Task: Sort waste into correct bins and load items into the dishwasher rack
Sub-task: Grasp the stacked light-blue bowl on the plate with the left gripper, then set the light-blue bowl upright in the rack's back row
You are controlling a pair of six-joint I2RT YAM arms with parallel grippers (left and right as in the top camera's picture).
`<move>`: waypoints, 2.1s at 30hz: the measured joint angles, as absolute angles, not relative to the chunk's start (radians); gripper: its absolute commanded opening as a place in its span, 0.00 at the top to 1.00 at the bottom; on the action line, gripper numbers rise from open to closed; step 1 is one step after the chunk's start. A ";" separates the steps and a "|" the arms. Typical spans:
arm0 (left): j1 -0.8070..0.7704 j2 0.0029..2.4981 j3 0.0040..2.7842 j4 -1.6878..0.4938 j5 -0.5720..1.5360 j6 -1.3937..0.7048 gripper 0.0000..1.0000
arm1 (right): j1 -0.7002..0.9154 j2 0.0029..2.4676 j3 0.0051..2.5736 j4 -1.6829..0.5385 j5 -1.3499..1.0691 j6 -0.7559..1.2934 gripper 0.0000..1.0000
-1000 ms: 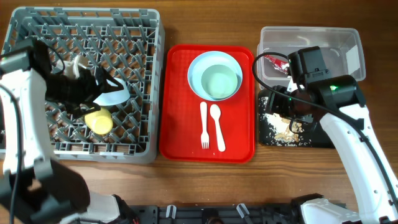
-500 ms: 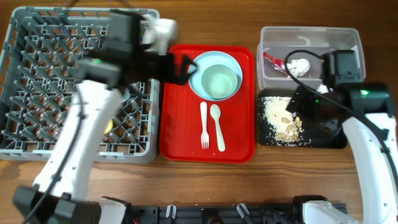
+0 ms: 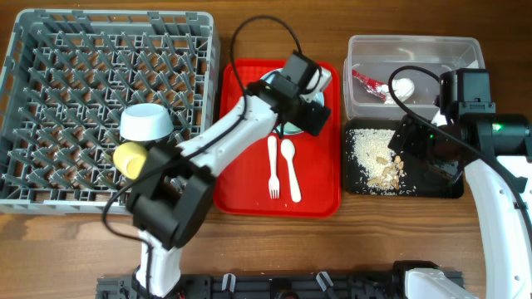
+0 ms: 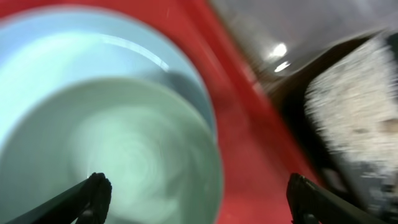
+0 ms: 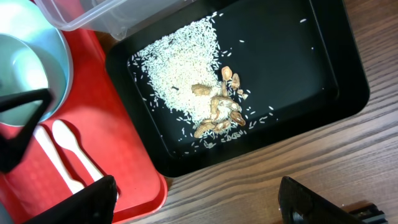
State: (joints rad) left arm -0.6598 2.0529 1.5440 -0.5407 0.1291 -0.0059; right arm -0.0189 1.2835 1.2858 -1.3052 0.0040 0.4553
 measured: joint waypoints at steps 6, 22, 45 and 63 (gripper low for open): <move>-0.663 2.111 1.544 -0.580 0.064 -0.011 0.64 | -0.019 1.283 1.286 -1.305 0.004 0.451 0.16; -0.661 2.018 1.546 -0.649 -0.025 -0.002 0.96 | -0.019 1.283 1.286 -1.305 0.004 0.447 0.17; 0.166 1.854 1.547 -0.662 0.989 -0.082 0.96 | -0.019 1.283 1.286 -1.300 0.004 0.425 0.16; 0.350 2.035 1.547 -0.654 1.092 -0.091 0.34 | -0.019 1.283 1.286 -1.302 0.004 0.425 0.16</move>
